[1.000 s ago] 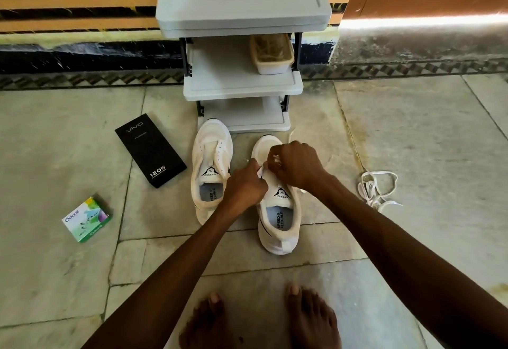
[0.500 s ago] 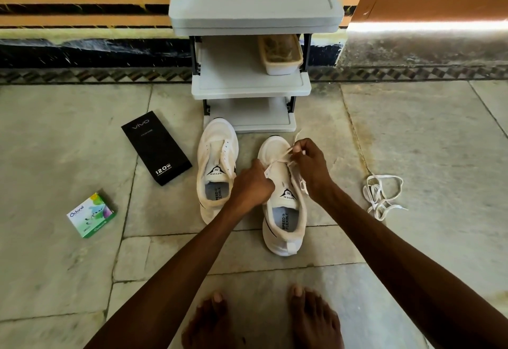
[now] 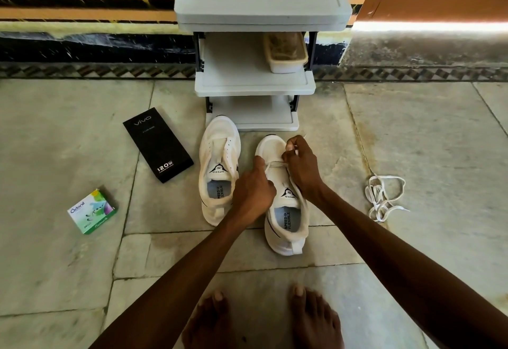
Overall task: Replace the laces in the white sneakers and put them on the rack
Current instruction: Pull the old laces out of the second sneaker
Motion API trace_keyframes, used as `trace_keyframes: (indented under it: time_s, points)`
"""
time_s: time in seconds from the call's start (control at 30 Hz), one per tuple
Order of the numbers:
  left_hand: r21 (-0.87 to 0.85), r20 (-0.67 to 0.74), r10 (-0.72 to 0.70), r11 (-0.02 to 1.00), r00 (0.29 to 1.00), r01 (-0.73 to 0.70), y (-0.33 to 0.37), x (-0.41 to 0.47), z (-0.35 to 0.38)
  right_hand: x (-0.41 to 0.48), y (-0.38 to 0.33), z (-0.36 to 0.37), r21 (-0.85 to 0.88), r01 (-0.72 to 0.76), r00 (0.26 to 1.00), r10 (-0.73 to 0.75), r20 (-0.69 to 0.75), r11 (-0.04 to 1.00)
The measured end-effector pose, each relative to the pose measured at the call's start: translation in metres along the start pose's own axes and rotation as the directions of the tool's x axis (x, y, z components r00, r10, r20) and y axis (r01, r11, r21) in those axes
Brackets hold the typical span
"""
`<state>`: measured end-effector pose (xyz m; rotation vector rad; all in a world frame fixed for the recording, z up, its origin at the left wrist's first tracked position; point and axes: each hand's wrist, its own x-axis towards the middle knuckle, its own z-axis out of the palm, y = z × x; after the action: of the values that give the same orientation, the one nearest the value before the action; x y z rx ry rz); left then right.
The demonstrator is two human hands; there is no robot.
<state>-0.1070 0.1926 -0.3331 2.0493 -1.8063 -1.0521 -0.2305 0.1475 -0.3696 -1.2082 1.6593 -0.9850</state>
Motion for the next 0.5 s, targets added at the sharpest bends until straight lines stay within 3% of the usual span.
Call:
trace_keyframes:
  time_s: [0.33, 0.4, 0.43, 0.5]
  points:
    - [0.107, -0.031, 0.042, 0.994, 0.999, -0.038, -0.002, -0.001, 0.001, 0.018, 0.001, -0.026, 0.172, -0.204, 0.964, 0.228, -0.138, 0.964]
    - [0.143, -0.035, 0.117, 0.984, 0.993, -0.110, -0.002, 0.000, 0.001, 0.019, -0.003, -0.036, 0.017, -0.157, 0.978, 0.158, -0.135, 0.987]
    - [0.148, -0.029, 0.146, 0.979, 0.989, -0.140, -0.001, 0.001, 0.001, 0.018, -0.006, -0.041, -0.153, -0.115, 0.988, 0.097, -0.120, 0.982]
    - [0.130, -0.012, 0.171, 0.977, 0.985, -0.168, 0.000, 0.008, 0.000, 0.012, -0.012, -0.049, -0.419, -0.032, 0.996, -0.006, -0.088, 0.907]
